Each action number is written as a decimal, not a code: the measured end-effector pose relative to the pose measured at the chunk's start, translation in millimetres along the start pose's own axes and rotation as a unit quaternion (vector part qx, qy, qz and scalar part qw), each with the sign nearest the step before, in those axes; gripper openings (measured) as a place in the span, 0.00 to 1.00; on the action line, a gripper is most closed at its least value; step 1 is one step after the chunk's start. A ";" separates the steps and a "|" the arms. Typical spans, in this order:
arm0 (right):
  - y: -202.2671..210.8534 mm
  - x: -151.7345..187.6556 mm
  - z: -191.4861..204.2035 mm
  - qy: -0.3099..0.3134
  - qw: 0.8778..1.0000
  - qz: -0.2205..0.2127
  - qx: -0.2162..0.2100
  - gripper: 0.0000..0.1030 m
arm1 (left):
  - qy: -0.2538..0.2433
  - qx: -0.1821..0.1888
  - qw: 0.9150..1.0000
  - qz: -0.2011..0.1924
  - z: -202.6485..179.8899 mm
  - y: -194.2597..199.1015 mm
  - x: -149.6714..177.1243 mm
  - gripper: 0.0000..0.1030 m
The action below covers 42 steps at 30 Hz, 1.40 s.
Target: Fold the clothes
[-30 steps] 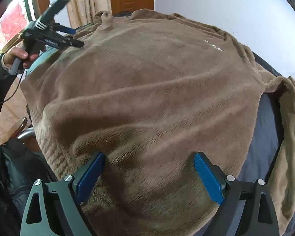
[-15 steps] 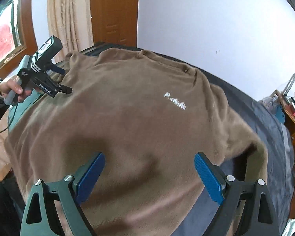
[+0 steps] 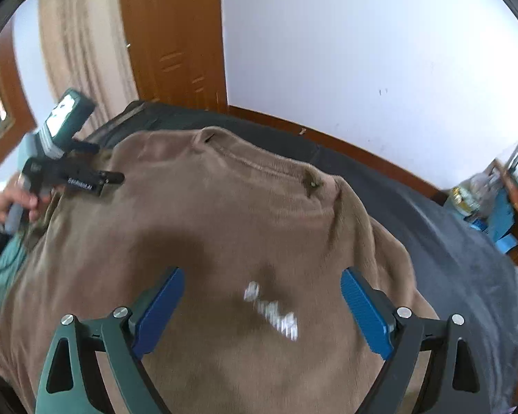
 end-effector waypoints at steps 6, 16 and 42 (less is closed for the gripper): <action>-65.7 -21.1 -20.6 -0.027 0.999 0.021 -0.004 0.71 | -0.003 -0.018 1.000 -0.001 1.6 -29.4 -28.8 1.00; -110.4 -6.4 -40.0 -0.004 0.999 0.026 0.023 0.38 | 0.028 -0.034 0.999 0.000 7.7 -60.1 -44.9 1.00; -119.1 -41.1 -54.5 -0.062 0.998 -0.008 0.020 0.22 | 0.045 -0.174 0.984 -0.012 50.2 -93.4 -87.2 1.00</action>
Point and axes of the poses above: each gripper's, at about its wrist camera, not at the fingertips, and y roughly against the way its jaws point, z to its left, x to its underside, the point moved 9 cm from there along -y, roughly the way its jaws point, and after that the axes turned 5 degrees about -z, right-handed, at the moved point
